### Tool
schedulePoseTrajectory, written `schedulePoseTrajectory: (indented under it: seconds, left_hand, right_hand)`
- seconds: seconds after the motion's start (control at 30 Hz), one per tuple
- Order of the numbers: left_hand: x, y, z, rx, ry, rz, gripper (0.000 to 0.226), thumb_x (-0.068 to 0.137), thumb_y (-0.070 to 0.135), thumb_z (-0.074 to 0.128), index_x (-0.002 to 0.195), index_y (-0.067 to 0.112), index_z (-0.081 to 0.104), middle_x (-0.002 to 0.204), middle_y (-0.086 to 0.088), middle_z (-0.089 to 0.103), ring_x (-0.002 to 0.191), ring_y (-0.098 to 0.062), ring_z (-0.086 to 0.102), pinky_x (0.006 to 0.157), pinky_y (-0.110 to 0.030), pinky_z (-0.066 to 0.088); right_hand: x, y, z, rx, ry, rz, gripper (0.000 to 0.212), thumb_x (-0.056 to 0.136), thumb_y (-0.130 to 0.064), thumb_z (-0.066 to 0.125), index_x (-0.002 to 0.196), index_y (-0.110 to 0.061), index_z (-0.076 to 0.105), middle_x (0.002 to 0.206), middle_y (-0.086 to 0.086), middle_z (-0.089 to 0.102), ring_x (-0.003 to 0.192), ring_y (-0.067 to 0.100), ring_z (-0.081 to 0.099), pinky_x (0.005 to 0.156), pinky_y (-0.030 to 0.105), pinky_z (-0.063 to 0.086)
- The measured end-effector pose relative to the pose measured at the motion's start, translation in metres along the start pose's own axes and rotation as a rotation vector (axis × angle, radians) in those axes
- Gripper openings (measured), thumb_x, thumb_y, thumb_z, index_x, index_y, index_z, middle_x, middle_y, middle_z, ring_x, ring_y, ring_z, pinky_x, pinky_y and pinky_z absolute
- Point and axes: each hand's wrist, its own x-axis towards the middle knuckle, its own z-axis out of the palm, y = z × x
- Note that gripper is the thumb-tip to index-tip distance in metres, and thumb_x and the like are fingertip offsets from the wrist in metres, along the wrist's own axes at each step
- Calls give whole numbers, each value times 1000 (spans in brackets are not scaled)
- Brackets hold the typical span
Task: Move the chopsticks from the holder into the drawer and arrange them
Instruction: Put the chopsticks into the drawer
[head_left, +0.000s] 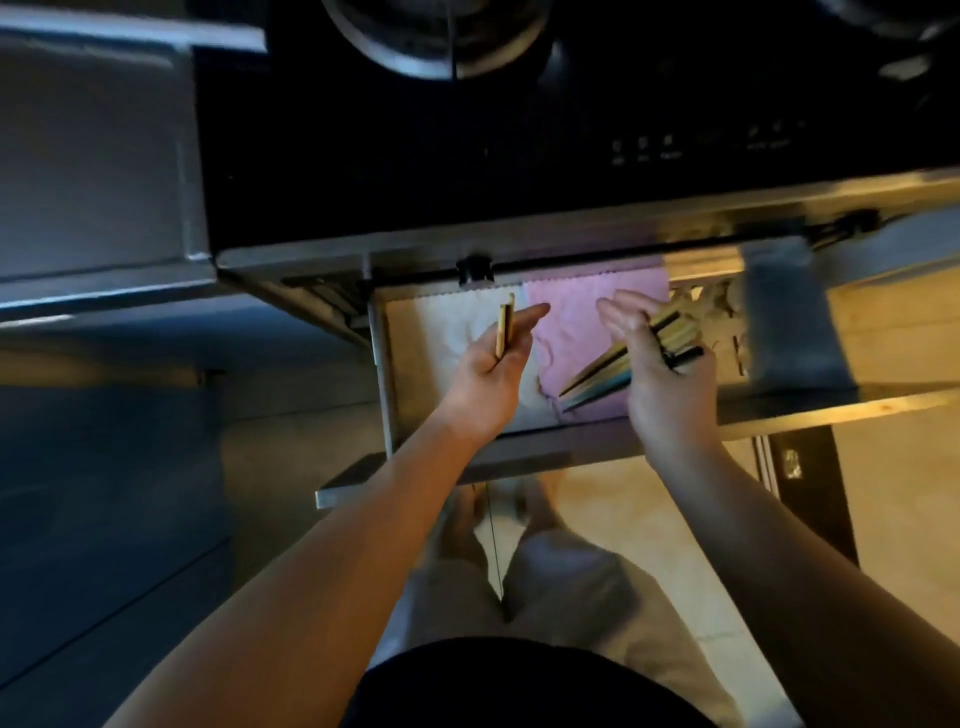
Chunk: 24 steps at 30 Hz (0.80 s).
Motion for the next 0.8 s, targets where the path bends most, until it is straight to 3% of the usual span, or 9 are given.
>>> schedulePoseTrajectory:
  seconds: [0.17,0.23,0.3,0.33,0.43,0.5,0.6,0.7,0.8]
  left_hand:
    - [54,-69,23,-15,58,-113,28,105,12,40,125,22,58,131,2,59,122,-4,51,101,-12,37]
    - [72,-97,29,-11,74,-161,25,105,17,44,121,26,61,123,4,63,119,-6,56,105,-22,40]
    - [89,-118,33,-6,78,-219,22,102,26,47,113,35,64,115,7,67,119,-10,59,106,-31,43]
    - [97,-126,34,-19,85,-248,21,101,25,48,111,35,65,112,7,69,117,-12,61,105,-33,45]
    - [119,-141,35,-22,87,-319,24,104,17,45,118,17,65,108,2,70,103,-9,67,89,-18,51]
    - [131,-148,35,-7,86,-361,28,105,17,44,123,9,63,109,-2,71,95,-6,68,77,-11,52]
    - [145,-162,35,-16,106,-436,29,105,18,43,123,7,63,111,-5,72,98,-13,69,75,-17,53]
    - [157,-174,37,-25,110,-496,30,105,21,43,125,9,61,113,-8,71,102,-18,69,81,-29,51]
    - [164,-185,43,-19,168,-547,27,103,14,47,122,1,61,106,-13,71,87,-17,69,62,-16,53]
  right_hand:
    - [43,68,9,-131,-46,77,19,98,-17,53,107,-17,70,96,-14,71,78,-6,65,66,4,46]
    - [60,97,12,-166,-93,118,19,98,-20,52,108,-18,68,95,-1,74,79,7,69,60,16,53]
    - [77,122,15,-193,-146,163,17,98,-22,51,108,-21,66,97,7,74,88,27,69,73,37,56]
    - [85,133,17,-199,-166,185,17,98,-21,51,107,-21,65,97,1,74,89,22,71,78,35,56]
    - [111,157,22,-213,-232,244,16,98,-17,51,97,-26,65,92,-6,72,79,-6,69,76,18,55]
    - [128,172,27,-210,-275,301,18,98,-15,51,92,-25,64,93,1,73,82,3,72,79,22,58]
    - [152,188,39,-220,-349,363,20,96,-14,53,85,-24,66,86,4,74,81,15,74,83,34,59]
    - [171,195,53,-283,-381,423,14,95,-14,56,93,-7,68,83,8,74,70,14,74,72,25,61]
    - [185,208,61,-371,-396,436,19,95,-17,57,92,0,65,80,7,74,51,0,67,52,10,52]
